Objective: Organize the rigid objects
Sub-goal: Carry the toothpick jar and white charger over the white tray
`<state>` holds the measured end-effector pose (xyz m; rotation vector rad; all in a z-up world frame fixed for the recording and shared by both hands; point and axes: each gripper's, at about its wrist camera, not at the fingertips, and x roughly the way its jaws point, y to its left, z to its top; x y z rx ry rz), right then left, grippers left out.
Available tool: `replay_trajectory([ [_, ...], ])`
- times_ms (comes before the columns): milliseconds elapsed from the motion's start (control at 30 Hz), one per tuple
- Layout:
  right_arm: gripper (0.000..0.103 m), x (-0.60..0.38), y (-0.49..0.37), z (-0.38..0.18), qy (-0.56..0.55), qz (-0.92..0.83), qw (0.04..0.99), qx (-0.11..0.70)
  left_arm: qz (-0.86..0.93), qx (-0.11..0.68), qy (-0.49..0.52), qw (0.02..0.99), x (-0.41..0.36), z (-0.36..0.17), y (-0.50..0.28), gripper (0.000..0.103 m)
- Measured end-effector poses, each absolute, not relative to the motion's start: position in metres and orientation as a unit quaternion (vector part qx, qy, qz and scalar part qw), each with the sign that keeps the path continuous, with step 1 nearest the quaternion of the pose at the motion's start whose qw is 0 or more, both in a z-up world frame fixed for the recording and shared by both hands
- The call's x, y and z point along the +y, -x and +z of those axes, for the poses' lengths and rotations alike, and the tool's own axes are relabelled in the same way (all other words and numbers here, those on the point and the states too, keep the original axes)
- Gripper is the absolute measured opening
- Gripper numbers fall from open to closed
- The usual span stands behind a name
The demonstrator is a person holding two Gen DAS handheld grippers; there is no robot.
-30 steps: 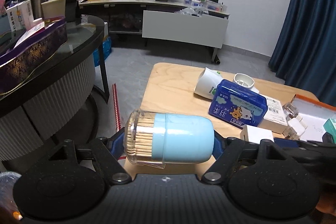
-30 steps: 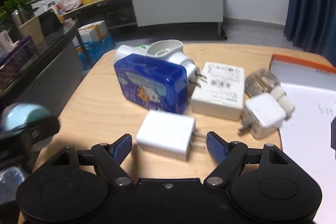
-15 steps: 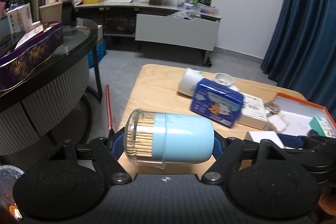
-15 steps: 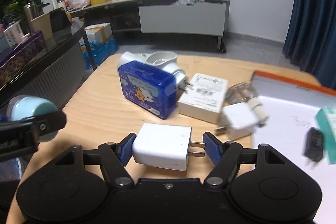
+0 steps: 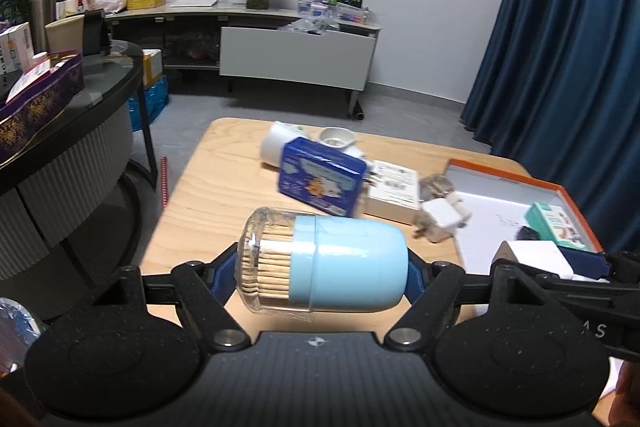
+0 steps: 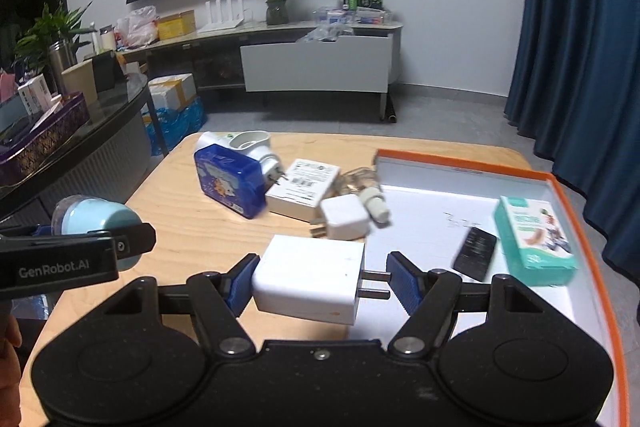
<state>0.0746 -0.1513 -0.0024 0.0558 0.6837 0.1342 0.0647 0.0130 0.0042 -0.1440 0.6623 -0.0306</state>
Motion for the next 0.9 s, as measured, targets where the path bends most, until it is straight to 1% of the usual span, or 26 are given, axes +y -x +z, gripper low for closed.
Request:
replay_trajectory([
  [467, 0.083, -0.202, -0.043, 0.0, -0.05, 0.03, 0.943, 0.328, -0.064, 0.325, 0.055, 0.942, -0.033, 0.01, -0.056, 0.078],
  [900, 0.083, -0.23, -0.029, 0.001, -0.062, 0.008, 0.947, 0.316, -0.098, 0.326, 0.034, 0.94, -0.068, 0.01, -0.05, 0.078],
])
